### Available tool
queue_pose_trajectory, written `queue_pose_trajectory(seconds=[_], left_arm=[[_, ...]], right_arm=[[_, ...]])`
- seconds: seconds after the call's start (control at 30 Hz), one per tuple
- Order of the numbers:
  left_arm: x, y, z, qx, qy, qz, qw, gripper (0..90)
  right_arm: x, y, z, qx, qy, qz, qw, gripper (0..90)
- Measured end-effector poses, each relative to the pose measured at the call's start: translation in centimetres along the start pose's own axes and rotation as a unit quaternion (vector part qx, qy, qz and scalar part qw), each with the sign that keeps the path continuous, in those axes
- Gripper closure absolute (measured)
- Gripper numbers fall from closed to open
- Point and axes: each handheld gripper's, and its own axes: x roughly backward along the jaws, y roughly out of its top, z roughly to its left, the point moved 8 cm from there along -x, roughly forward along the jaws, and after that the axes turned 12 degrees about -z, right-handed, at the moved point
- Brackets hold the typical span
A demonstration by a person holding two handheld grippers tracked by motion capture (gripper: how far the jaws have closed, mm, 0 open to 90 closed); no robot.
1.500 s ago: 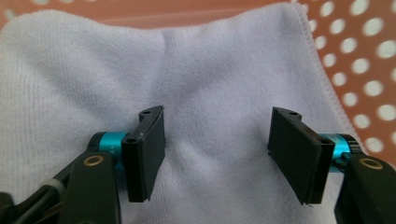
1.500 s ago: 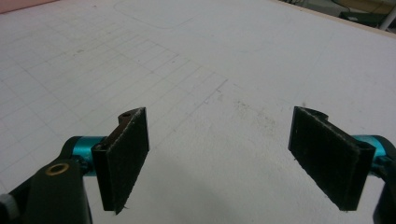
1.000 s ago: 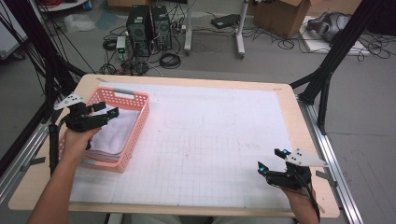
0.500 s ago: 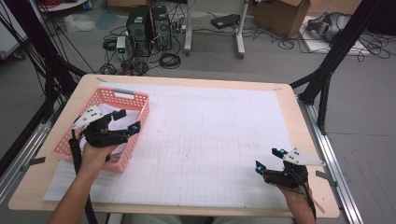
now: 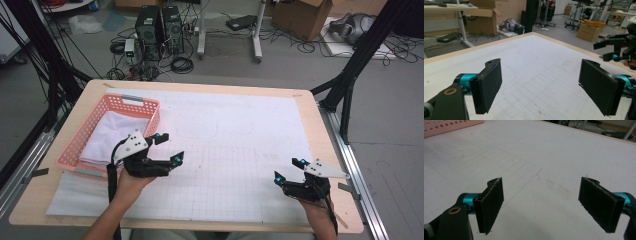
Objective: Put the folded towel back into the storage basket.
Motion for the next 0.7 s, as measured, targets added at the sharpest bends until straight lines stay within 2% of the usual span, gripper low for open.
queue_pose_trajectory(seconds=[0.13, 0.43, 0.7], left_arm=[[-0.6, -1.6, -0.8, -0.007, -0.005, 0.02, 0.9998, 19.7], [-0.3, -4.6, -1.9, -0.012, -0.003, 0.046, 0.9988, 20.1], [-0.1, -5.2, -2.2, -0.009, -0.005, 0.048, 0.9988, 20.4]], right_arm=[[0.0, 0.1, 0.2, 0.004, 0.001, 0.0, 1.0, 19.0], [0.1, -0.1, 0.5, 0.011, 0.002, 0.003, 0.9999, 19.0], [0.2, 0.0, 0.5, 0.006, 0.0, 0.0, 1.0, 19.0]])
